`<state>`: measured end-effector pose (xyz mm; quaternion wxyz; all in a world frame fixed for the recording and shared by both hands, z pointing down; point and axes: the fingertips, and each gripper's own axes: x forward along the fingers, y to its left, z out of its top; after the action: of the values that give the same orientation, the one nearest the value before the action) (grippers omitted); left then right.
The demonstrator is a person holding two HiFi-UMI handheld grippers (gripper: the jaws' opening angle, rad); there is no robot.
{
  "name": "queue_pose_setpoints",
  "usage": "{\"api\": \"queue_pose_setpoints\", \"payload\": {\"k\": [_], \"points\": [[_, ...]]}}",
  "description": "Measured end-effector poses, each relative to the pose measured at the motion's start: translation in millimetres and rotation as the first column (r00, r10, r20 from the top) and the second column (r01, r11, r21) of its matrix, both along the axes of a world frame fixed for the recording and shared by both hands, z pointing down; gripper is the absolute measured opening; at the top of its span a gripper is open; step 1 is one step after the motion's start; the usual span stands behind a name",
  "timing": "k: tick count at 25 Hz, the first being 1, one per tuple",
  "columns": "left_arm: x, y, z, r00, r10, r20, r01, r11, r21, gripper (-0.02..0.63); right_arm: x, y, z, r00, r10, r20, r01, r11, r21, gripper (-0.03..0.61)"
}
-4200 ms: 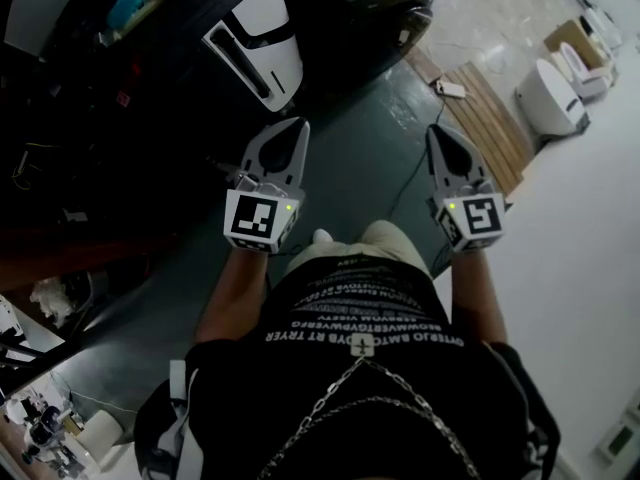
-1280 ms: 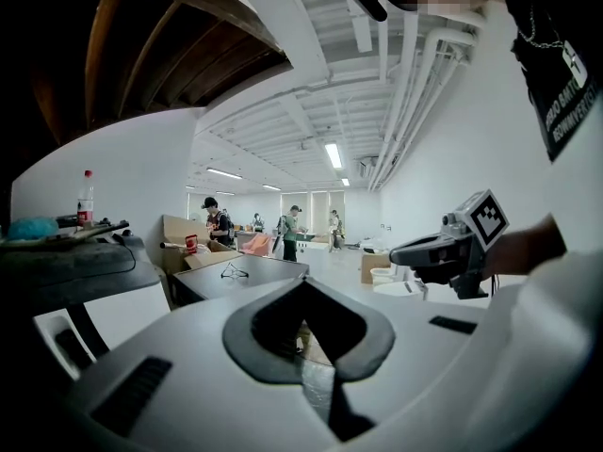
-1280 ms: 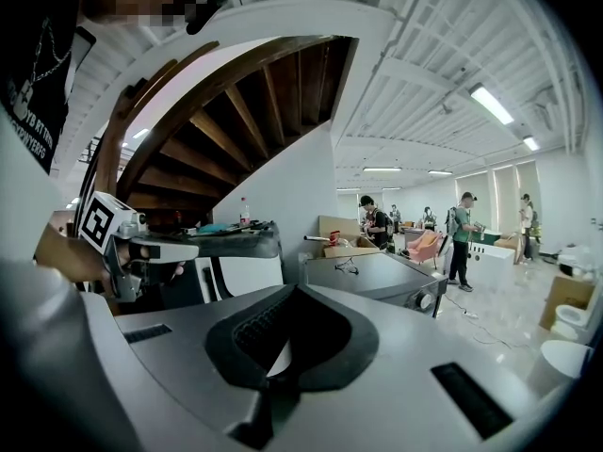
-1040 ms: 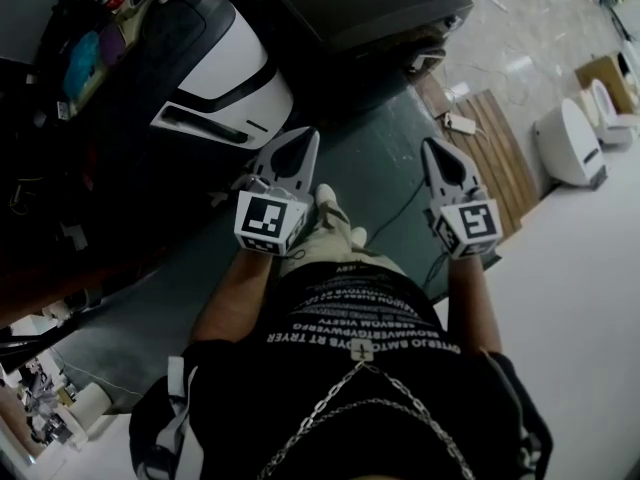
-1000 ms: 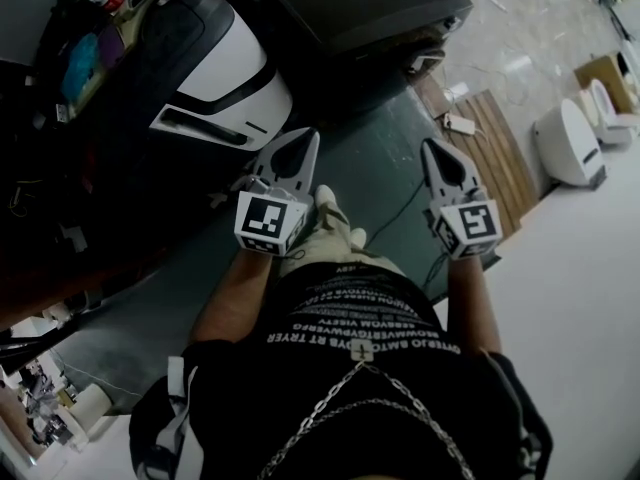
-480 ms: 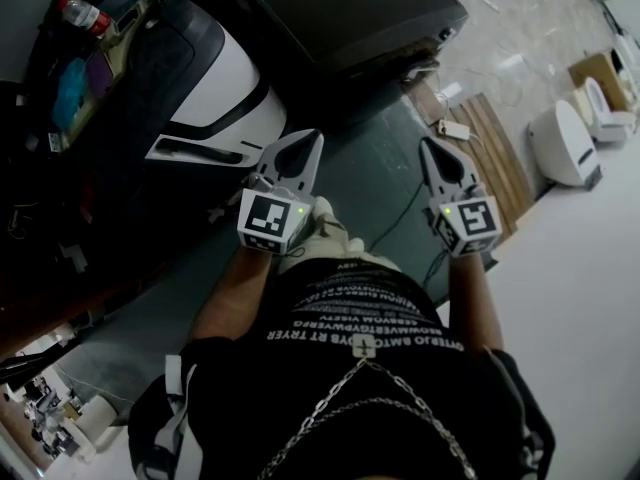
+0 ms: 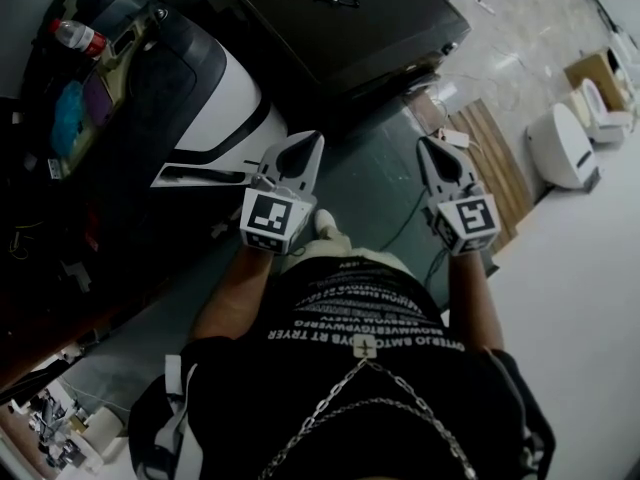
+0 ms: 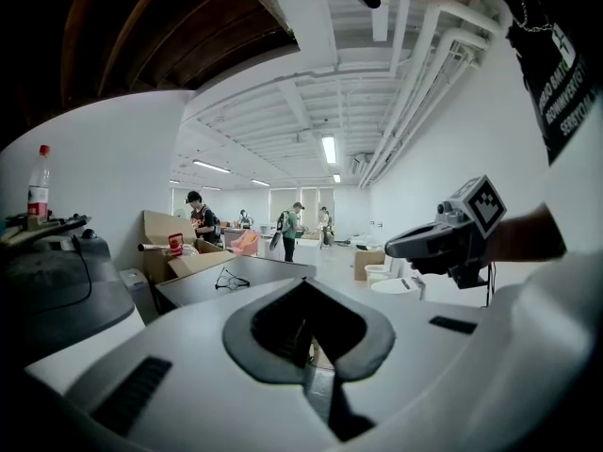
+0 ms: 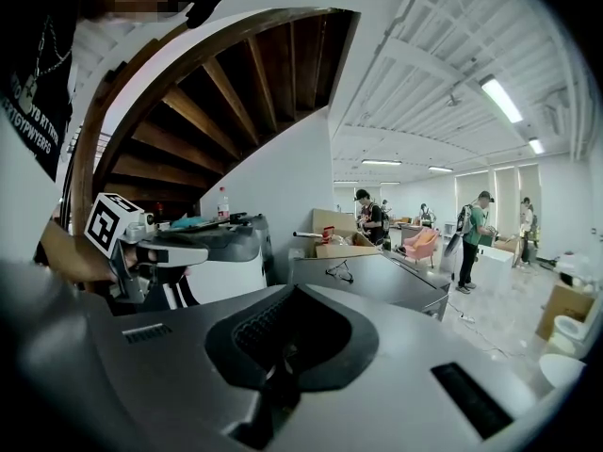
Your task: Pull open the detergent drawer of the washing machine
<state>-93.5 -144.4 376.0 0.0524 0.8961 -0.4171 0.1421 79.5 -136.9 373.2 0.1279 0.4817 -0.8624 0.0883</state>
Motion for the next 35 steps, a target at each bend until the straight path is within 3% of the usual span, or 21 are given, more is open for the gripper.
{"api": "queue_pose_setpoints", "payload": {"k": [9, 13, 16, 22, 35], "points": [[-18, -34, 14, 1.000, -0.029, -0.012, 0.028, 0.999, -0.026, -0.006, -13, -36, 4, 1.000, -0.018, -0.016, 0.018, 1.000, -0.003, 0.002], [-21, -40, 36, 0.998, -0.059, 0.007, 0.059, 0.996, -0.073, -0.006, -11, -47, 22, 0.997, -0.062, -0.049, 0.060, 0.997, -0.049, 0.002], [-20, -45, 55, 0.994, -0.109, 0.010, 0.110, 0.986, -0.124, -0.006, -6, -62, 35, 0.994, -0.098, -0.044, 0.094, 0.992, -0.088, 0.002], [-8, -63, 72, 0.981, -0.195, 0.009, 0.194, 0.970, -0.148, -0.006, 3, -96, 66, 0.982, -0.184, -0.039, 0.176, 0.974, -0.142, 0.002], [20, -96, 129, 0.954, -0.296, 0.052, 0.301, 0.934, -0.195, -0.006, 27, -151, 125, 0.950, -0.306, -0.059, 0.289, 0.936, -0.201, 0.002]]}}
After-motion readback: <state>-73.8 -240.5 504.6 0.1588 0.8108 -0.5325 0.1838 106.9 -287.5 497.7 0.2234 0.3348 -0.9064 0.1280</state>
